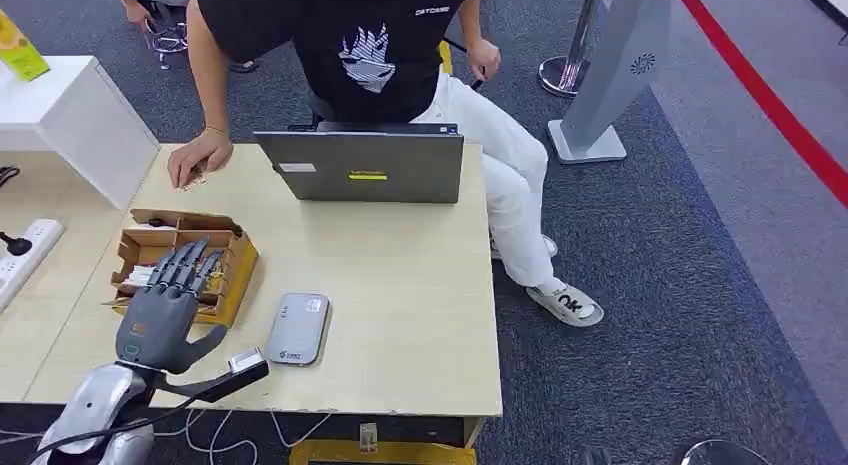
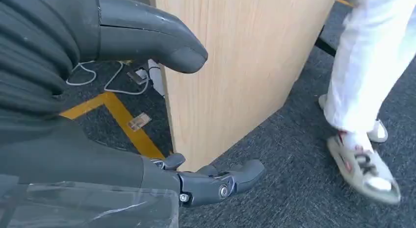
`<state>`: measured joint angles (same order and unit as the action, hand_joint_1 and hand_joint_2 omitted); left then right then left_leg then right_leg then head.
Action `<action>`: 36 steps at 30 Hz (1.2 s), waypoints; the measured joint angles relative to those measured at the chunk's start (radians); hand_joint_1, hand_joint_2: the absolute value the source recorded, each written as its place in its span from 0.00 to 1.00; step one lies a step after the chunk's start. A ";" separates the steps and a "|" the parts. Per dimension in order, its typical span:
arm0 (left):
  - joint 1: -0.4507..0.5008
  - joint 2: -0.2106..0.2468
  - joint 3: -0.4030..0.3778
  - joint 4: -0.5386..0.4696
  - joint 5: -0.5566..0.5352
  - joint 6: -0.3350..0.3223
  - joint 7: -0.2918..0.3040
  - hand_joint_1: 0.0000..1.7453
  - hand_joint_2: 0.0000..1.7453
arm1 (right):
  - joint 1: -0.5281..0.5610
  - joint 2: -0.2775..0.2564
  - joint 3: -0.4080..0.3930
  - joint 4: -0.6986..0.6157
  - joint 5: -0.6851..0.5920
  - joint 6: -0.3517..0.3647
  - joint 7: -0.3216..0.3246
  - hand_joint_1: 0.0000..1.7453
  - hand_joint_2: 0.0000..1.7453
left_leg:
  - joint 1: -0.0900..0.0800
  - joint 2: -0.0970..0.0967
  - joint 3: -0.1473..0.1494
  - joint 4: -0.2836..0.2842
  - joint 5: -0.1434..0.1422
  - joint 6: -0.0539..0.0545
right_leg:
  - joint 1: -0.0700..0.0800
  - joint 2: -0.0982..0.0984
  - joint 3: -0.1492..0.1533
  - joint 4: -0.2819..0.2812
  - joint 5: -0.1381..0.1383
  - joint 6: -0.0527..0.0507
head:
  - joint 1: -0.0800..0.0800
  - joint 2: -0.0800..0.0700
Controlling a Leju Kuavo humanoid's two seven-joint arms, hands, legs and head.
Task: Pass the card to the sensor for recognition and then transmit it.
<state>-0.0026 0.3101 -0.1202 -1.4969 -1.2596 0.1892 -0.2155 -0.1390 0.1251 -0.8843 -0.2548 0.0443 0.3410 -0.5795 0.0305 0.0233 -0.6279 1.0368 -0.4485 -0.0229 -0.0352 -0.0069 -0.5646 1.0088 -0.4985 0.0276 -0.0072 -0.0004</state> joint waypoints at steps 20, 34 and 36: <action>-0.033 0.013 0.085 0.221 -0.070 0.039 0.024 0.00 1.00 | -0.010 0.000 -0.001 0.000 0.032 0.000 0.014 0.00 1.00 | 0.000 0.000 0.000 0.000 0.000 0.000 | 0.000 0.000 0.000 0.000 0.000 0.000 | 0.000 0.000; -0.049 0.010 0.096 0.280 -0.081 0.056 0.014 0.00 1.00 | -0.014 0.000 -0.001 0.000 0.040 -0.002 0.017 0.00 1.00 | 0.000 0.000 0.000 0.000 0.000 0.000 | 0.000 0.000 0.000 0.000 0.000 0.000 | 0.000 0.000; -0.049 0.008 0.098 0.282 -0.081 0.056 0.014 0.00 1.00 | -0.014 0.000 -0.001 0.000 0.040 -0.002 0.017 0.00 1.00 | 0.000 0.000 0.000 0.000 0.000 0.000 | 0.000 0.000 0.000 0.000 0.000 0.000 | 0.000 0.000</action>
<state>-0.0519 0.3185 -0.0225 -1.2150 -1.3405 0.2449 -0.2018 -0.1525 0.1251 -0.8850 -0.2548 0.0847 0.3391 -0.5623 0.0306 0.0230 -0.6279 1.0368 -0.4484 -0.0229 -0.0352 -0.0073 -0.5643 1.0088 -0.4985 0.0276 -0.0073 -0.0004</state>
